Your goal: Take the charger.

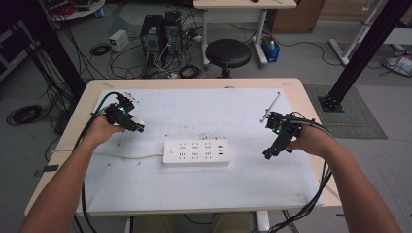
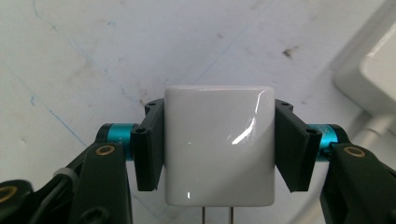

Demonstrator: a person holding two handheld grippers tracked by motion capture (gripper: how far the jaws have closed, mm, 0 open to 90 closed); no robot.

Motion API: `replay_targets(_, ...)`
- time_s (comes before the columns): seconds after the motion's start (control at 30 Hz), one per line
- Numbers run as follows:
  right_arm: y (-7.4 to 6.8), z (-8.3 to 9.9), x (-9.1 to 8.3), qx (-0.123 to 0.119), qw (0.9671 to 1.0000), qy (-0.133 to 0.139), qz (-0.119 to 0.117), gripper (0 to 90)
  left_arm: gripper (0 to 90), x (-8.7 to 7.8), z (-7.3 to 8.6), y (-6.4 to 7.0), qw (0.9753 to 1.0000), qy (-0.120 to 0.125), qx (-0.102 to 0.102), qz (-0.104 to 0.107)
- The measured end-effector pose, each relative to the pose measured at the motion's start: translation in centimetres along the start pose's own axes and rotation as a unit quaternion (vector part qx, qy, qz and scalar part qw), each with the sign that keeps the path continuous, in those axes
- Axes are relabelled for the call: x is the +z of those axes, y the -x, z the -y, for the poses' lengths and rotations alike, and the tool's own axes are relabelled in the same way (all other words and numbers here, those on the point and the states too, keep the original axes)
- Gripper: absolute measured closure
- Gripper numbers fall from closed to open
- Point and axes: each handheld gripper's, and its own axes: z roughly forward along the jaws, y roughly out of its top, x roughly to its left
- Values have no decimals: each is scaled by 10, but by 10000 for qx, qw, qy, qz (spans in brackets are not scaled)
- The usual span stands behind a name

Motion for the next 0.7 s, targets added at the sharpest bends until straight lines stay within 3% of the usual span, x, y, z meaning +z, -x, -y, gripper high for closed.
replay_targets(0.13, -3, -2, 1, -37, 10000, -49, 46, 10, 425, -21, -5, 18, 9996, 212, 173, 103)
replay_targets(0.43, -9, -6, -2, -127, 9998, 167, 59, 10, 425, -57, -23, 57, 9972, 297, 674, 109)
replay_targets(0.7, -12, -8, -1, -249, 9995, 180, 50, 10, 425, -81, -34, 83, 9953, 456, 845, 125)
